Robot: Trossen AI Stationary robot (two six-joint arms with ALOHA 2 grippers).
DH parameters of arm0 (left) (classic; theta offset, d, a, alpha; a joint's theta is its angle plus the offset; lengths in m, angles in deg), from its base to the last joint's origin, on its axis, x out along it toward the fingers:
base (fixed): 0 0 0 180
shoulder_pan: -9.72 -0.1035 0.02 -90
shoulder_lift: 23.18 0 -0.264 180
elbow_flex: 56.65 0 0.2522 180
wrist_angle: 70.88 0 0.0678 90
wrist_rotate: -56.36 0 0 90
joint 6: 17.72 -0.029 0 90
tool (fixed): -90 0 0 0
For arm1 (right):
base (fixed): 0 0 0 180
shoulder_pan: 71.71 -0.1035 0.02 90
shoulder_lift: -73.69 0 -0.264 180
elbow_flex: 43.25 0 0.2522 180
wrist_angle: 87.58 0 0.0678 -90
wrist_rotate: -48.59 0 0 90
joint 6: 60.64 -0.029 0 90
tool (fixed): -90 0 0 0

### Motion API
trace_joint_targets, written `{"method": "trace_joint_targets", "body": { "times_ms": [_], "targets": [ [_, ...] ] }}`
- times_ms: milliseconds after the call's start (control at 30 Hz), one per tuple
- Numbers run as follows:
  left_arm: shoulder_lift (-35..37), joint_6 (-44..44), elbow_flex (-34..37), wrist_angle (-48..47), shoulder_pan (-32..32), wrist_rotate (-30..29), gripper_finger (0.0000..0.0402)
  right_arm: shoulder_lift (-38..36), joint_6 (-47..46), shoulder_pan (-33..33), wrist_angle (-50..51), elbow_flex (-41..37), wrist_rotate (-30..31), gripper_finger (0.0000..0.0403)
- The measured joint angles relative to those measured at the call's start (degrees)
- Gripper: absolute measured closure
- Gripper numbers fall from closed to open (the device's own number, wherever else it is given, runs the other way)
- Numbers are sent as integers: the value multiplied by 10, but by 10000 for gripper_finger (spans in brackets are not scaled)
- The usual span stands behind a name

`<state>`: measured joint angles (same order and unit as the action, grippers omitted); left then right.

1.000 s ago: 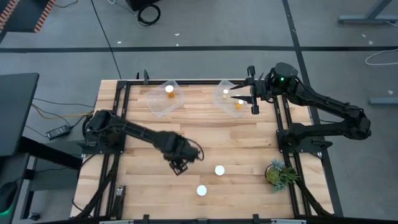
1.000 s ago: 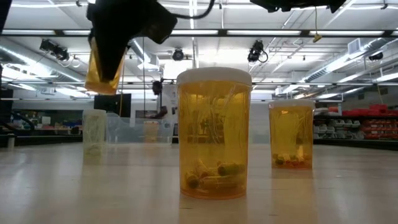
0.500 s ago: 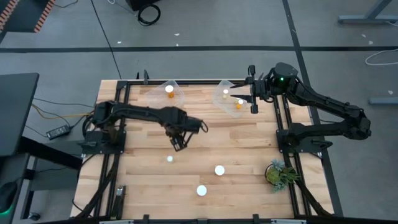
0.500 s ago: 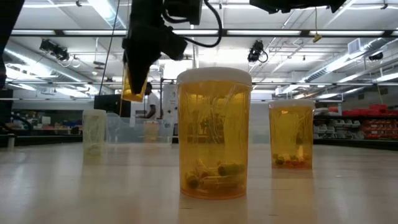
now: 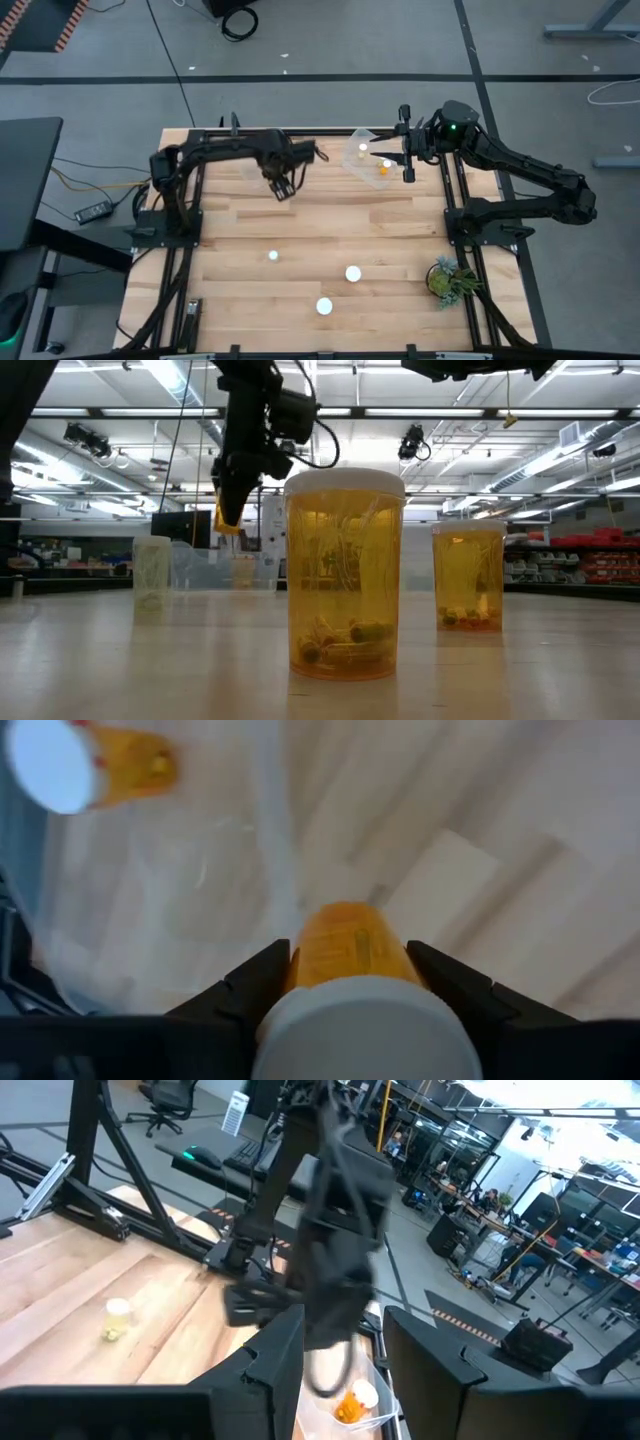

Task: Pick and place medicine bottles into bin by pill shape (circle, oval)
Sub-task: Put the large orange pill bottle into the left transparent bin

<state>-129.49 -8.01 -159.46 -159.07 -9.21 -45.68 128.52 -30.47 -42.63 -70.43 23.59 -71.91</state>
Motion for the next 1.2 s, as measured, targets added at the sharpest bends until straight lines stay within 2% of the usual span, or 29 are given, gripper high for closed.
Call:
{"method": "trace_joint_targets", "body": {
  "times_ms": [233,500,633,933,1200],
  "targets": [
    [0,-41,0,9,-78,0,202,0,0,0,1,0,0,256],
    [-2,-44,1,48,-149,0,206,0,0,0,1,0,0,256],
    [-2,-45,25,59,-172,2,200,0,0,0,1,0,0,256],
    [-2,-64,115,98,-191,14,205,0,5,0,1,0,0,256],
    [-2,-61,163,120,-198,13,197,0,5,0,1,0,0,256]
  ]
}}
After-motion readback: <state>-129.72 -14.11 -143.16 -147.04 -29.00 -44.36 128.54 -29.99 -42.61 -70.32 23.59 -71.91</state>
